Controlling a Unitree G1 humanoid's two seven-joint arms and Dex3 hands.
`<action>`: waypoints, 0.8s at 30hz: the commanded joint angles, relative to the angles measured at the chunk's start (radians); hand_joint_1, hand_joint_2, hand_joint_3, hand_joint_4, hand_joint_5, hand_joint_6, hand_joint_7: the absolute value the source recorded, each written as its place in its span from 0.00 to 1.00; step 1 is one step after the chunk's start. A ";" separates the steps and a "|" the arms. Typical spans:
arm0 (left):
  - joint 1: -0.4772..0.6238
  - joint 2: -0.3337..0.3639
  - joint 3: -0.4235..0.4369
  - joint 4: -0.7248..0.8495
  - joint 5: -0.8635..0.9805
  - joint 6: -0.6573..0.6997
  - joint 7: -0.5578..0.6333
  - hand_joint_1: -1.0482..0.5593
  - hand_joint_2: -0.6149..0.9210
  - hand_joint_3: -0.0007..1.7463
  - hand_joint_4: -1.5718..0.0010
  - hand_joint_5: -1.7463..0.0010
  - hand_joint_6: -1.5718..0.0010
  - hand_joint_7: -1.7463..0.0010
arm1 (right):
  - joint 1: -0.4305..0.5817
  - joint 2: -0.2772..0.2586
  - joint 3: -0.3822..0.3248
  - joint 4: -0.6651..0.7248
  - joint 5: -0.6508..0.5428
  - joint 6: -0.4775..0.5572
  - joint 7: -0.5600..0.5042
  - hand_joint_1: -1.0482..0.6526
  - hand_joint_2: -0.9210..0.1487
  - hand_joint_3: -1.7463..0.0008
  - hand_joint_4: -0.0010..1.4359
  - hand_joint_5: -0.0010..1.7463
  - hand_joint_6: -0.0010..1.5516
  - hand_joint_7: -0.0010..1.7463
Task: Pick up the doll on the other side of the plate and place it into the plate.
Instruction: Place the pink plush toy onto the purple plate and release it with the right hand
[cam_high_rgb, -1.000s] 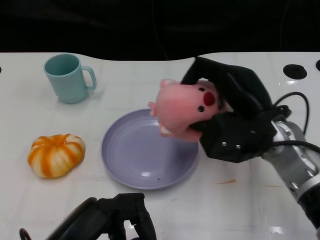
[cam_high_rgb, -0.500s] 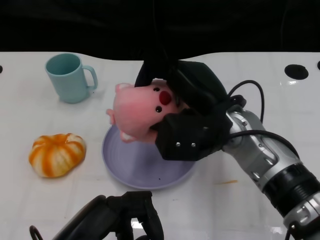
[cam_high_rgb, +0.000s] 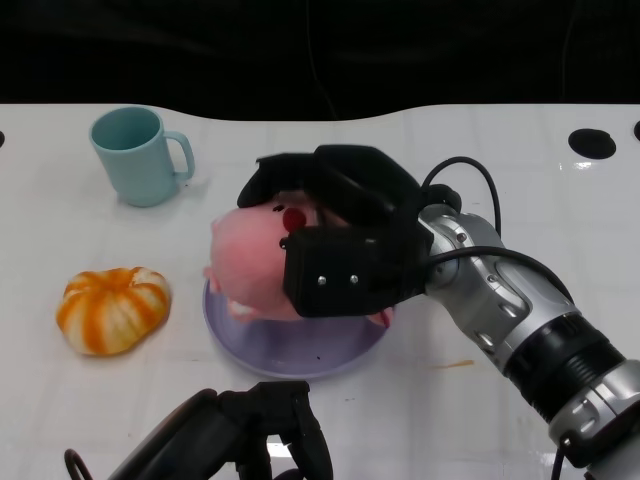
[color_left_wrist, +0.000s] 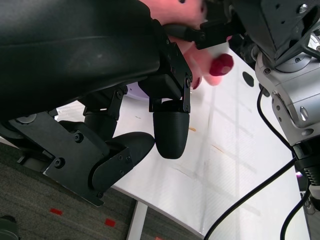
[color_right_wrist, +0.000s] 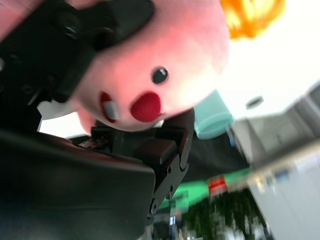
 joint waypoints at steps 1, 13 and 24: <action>0.001 0.008 0.007 -0.011 0.003 0.000 0.007 0.57 0.71 0.71 0.56 0.00 0.59 0.15 | -0.037 -0.040 0.019 -0.054 -0.011 0.041 0.097 0.25 0.01 0.93 0.08 0.29 0.25 0.00; -0.001 0.015 0.010 -0.003 0.008 -0.008 0.006 0.57 0.72 0.71 0.56 0.00 0.59 0.14 | -0.035 -0.089 0.051 -0.121 -0.031 0.066 0.234 0.08 0.00 0.86 0.00 0.12 0.05 0.00; -0.004 0.016 0.011 -0.001 0.007 -0.003 0.003 0.57 0.72 0.71 0.56 0.00 0.60 0.13 | 0.005 -0.124 0.028 -0.223 -0.004 0.066 0.256 0.03 0.00 0.82 0.00 0.03 0.00 0.00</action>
